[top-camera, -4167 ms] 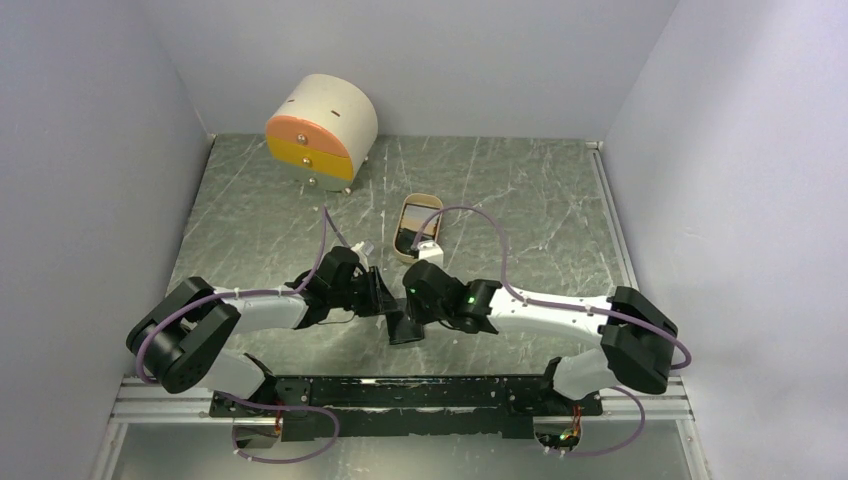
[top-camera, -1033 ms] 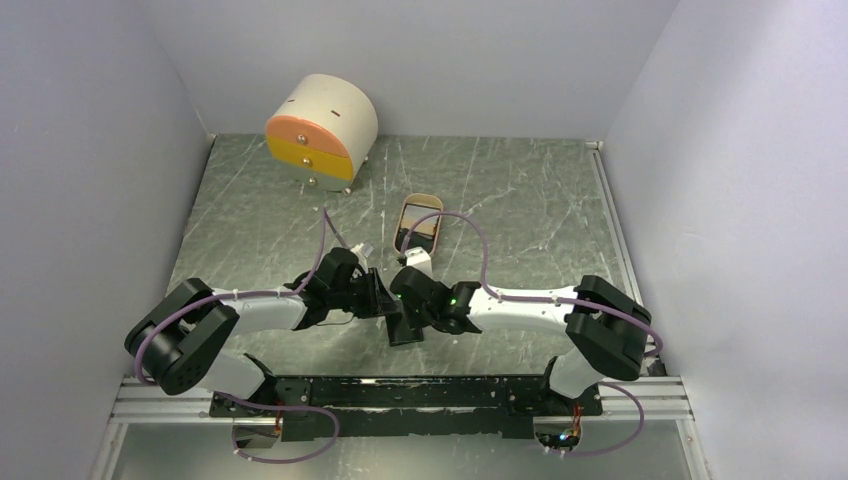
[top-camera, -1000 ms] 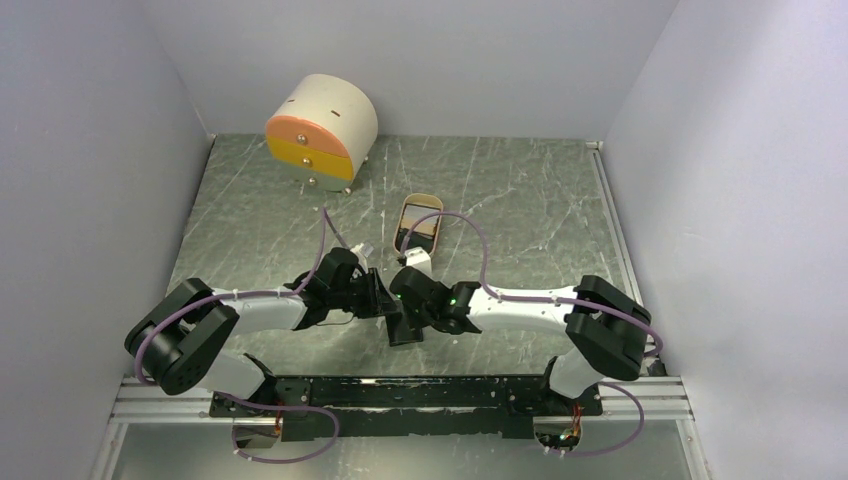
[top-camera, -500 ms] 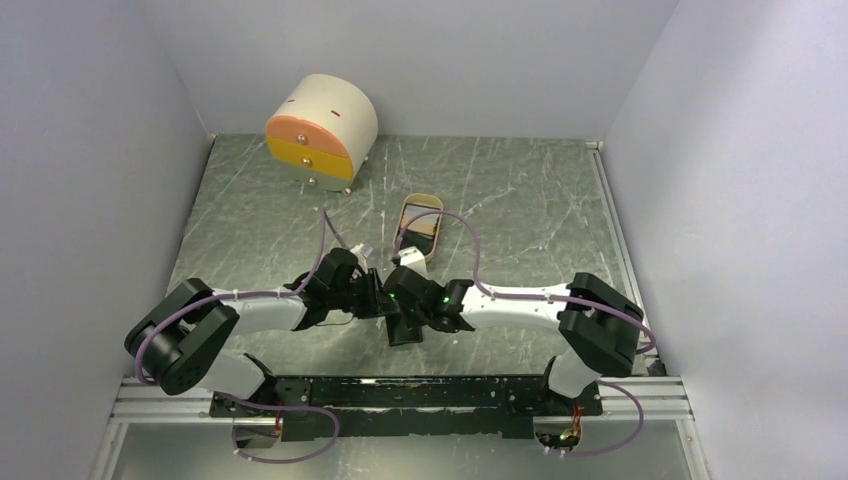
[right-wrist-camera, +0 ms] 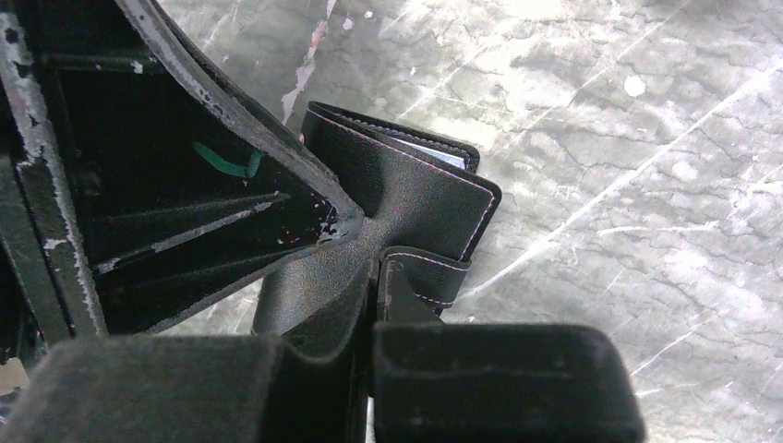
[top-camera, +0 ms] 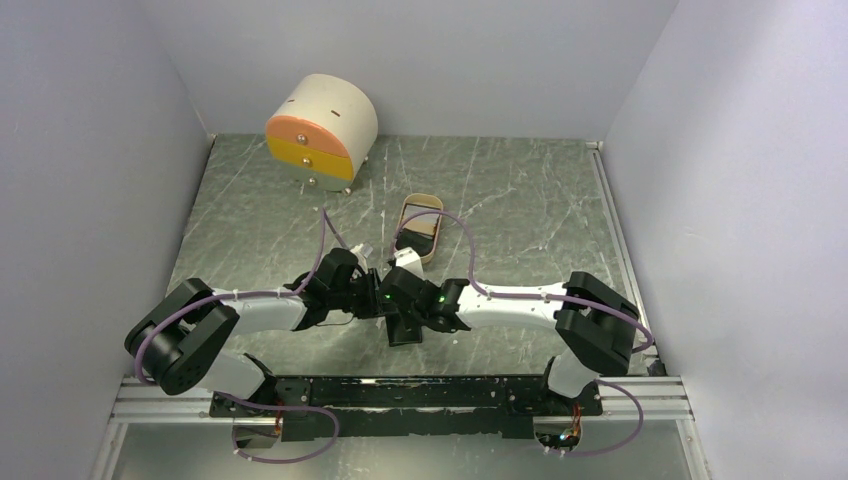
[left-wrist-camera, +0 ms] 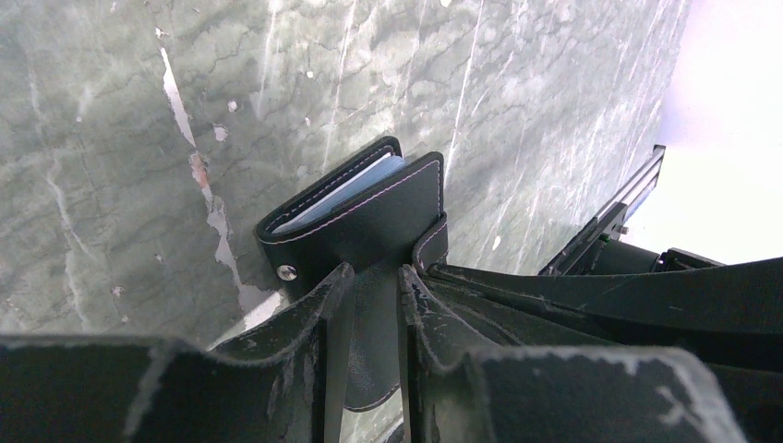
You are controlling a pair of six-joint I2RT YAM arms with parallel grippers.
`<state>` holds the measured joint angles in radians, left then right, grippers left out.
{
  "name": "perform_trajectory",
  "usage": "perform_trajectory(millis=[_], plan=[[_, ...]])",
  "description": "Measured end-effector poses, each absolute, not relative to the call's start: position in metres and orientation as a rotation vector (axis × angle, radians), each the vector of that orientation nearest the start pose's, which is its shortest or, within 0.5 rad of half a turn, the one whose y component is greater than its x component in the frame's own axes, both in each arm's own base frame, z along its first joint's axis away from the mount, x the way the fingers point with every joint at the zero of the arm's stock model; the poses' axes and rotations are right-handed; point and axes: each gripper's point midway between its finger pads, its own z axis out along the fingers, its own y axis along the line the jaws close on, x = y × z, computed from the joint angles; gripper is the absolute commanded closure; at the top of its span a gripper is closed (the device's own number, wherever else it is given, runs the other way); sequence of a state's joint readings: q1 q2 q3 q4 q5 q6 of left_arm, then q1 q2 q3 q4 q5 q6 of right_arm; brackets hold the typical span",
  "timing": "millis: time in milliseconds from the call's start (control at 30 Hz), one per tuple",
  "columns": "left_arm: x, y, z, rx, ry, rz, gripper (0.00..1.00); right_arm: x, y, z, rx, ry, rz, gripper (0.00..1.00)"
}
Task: Put the credit cards into the card holder
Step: Close the card holder at the center of the board.
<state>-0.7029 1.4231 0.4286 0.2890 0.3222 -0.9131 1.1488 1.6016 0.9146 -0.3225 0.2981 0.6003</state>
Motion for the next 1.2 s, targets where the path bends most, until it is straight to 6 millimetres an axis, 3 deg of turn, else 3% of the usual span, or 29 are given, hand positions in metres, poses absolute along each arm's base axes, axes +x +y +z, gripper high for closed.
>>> perform_trajectory(millis=[1200], plan=[[0.1892, -0.2754, 0.0328, -0.097, 2.543, -1.14, 0.71, 0.1668, 0.3143, 0.0421, -0.633, 2.495, 0.311, 1.0]])
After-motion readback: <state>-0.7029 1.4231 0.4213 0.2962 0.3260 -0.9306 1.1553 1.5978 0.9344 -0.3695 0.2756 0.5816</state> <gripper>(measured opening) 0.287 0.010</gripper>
